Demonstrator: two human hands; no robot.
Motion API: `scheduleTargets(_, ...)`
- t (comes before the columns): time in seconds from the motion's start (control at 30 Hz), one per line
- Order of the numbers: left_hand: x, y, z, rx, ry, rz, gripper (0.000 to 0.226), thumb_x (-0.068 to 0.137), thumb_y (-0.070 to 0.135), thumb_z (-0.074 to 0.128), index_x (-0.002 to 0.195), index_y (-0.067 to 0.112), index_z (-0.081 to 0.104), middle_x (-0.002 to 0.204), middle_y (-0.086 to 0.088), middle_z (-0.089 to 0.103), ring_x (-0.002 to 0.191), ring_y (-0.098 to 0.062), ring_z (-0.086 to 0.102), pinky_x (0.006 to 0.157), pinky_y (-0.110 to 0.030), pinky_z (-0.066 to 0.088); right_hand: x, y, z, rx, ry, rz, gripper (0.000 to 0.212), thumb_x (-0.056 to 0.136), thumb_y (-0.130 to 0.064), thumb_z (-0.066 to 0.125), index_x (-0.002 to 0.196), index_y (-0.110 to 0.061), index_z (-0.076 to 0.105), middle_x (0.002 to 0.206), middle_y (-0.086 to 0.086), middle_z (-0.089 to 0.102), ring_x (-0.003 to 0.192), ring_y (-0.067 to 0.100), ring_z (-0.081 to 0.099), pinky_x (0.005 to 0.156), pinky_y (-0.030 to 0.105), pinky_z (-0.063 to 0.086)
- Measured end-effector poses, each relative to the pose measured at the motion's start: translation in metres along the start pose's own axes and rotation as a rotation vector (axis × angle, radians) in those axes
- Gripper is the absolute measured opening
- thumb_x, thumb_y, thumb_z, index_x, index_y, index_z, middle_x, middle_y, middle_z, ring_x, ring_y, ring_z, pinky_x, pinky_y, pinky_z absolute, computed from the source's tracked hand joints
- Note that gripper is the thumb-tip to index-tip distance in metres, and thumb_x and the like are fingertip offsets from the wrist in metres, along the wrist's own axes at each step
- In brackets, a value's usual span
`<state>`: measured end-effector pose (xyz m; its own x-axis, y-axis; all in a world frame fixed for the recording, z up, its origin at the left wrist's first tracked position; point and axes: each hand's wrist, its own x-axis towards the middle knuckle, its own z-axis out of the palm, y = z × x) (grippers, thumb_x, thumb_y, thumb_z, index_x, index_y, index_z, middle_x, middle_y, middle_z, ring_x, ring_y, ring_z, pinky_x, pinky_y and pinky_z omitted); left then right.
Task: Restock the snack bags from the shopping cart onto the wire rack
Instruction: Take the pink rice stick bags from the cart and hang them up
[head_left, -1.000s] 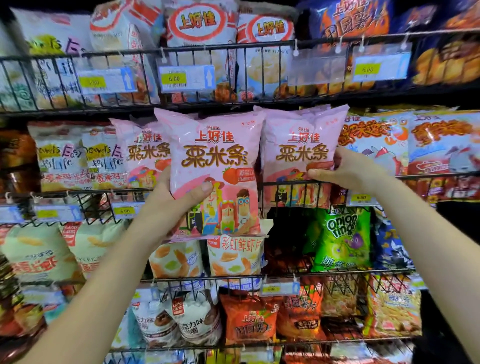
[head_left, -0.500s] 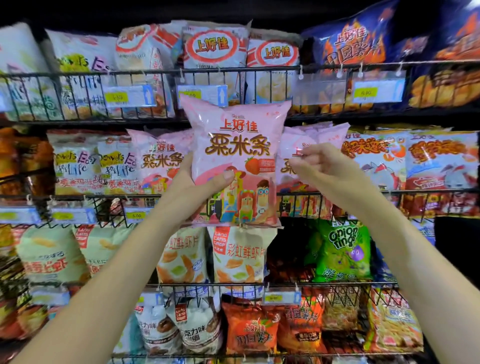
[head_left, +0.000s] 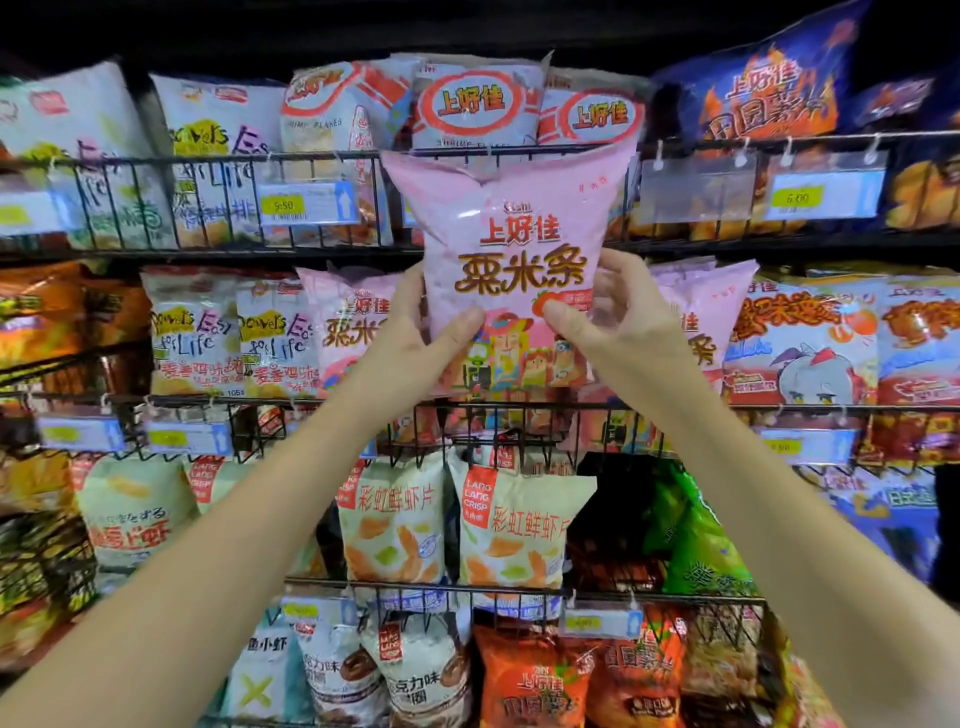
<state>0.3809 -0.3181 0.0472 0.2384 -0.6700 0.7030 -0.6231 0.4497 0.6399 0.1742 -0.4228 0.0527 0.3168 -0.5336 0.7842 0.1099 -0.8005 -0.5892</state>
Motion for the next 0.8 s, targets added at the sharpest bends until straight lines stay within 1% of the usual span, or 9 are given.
scheduleTargets(0.1,0.003,-0.006,0.002,0.05,0.031,0.021,0.05,0.1,0.024,0.065,0.144,0.029,0.042,0.132,0.022,0.06,0.113,0.016,0.059,0.096,-0.008,0.044,-0.002,0.011,0.007,-0.006,-0.005,0.023,0.056,0.089,-0.018,0.079,0.136,-0.016,0.049,0.123,-0.004,0.07,0.102,0.0,0.069,0.081,0.013,0.055)
scheduleTargets(0.17,0.006,-0.014,0.001,0.077,0.019,0.02,0.057,0.1,0.022,0.066,0.15,0.025,0.039,0.134,0.015,0.061,0.111,0.013,0.06,0.091,-0.006,0.046,-0.003,0.02,0.01,-0.046,0.005,0.03,0.059,0.087,-0.02,0.082,0.136,-0.014,0.049,0.123,-0.004,0.071,0.107,0.002,0.07,0.089,0.022,0.057)
scheduleTargets(0.27,0.007,-0.025,0.001,0.108,-0.043,-0.008,0.078,0.098,0.034,0.068,0.159,0.021,0.02,0.153,-0.001,0.048,0.137,-0.01,0.052,0.112,-0.028,0.044,-0.003,0.031,0.014,-0.134,-0.022,0.021,0.056,0.087,-0.026,0.082,0.132,-0.015,0.049,0.115,-0.009,0.072,0.103,0.001,0.069,0.09,0.03,0.057)
scheduleTargets(0.37,0.006,-0.031,0.001,0.199,-0.118,-0.02,0.095,0.095,0.056,0.06,0.163,0.023,0.001,0.166,-0.001,0.032,0.151,-0.014,0.035,0.125,-0.041,0.03,-0.003,0.041,0.019,-0.238,-0.061,0.024,0.044,0.093,-0.025,0.075,0.124,-0.014,0.045,0.087,-0.022,0.059,0.077,-0.015,0.06,0.072,0.01,0.046)
scheduleTargets(0.43,0.005,-0.034,0.0,0.249,-0.153,-0.033,0.094,0.097,0.058,0.055,0.163,0.028,-0.005,0.168,0.011,0.025,0.151,-0.003,0.03,0.124,-0.027,0.027,-0.003,0.041,0.023,-0.314,-0.09,0.03,0.04,0.098,-0.028,0.068,0.124,-0.014,0.041,0.084,-0.021,0.057,0.072,-0.016,0.06,0.063,0.007,0.042)
scheduleTargets(0.5,0.004,-0.034,0.0,0.289,-0.193,-0.042,0.086,0.104,0.048,0.05,0.162,0.029,-0.009,0.157,0.035,0.01,0.14,0.02,0.02,0.106,0.003,0.02,-0.003,0.041,0.025,-0.359,-0.118,0.054,0.051,0.1,-0.038,0.062,0.138,-0.015,0.037,0.103,-0.014,0.067,0.081,-0.004,0.066,0.067,0.012,0.045)
scheduleTargets(0.57,0.003,-0.036,-0.001,0.309,-0.213,-0.073,0.084,0.105,0.048,0.044,0.162,0.028,-0.014,0.148,0.039,0.001,0.136,0.018,0.012,0.095,0.01,0.014,-0.002,0.043,0.028,-0.413,-0.129,0.077,0.055,0.101,-0.043,0.058,0.142,-0.015,0.034,0.104,-0.005,0.068,0.079,0.007,0.065,0.063,0.012,0.043)
scheduleTargets(0.73,0.008,-0.046,-0.003,0.388,-0.249,-0.163,0.084,0.103,0.061,0.031,0.161,0.027,-0.019,0.169,0.013,0.001,0.155,-0.011,0.016,0.12,-0.028,0.02,-0.003,0.039,0.04,-0.507,-0.119,0.11,0.059,0.102,-0.048,0.052,0.143,-0.01,0.034,0.097,0.0,0.069,0.079,0.022,0.068,0.065,0.032,0.052)
scheduleTargets(0.8,0.009,-0.049,-0.003,0.393,-0.258,-0.201,0.082,0.104,0.062,0.029,0.162,0.029,-0.018,0.173,0.002,0.009,0.156,-0.021,0.022,0.12,-0.033,0.023,-0.002,0.039,0.046,-0.546,-0.123,0.143,0.058,0.102,-0.052,0.049,0.139,-0.009,0.034,0.089,0.007,0.071,0.074,0.027,0.07,0.064,0.04,0.058)
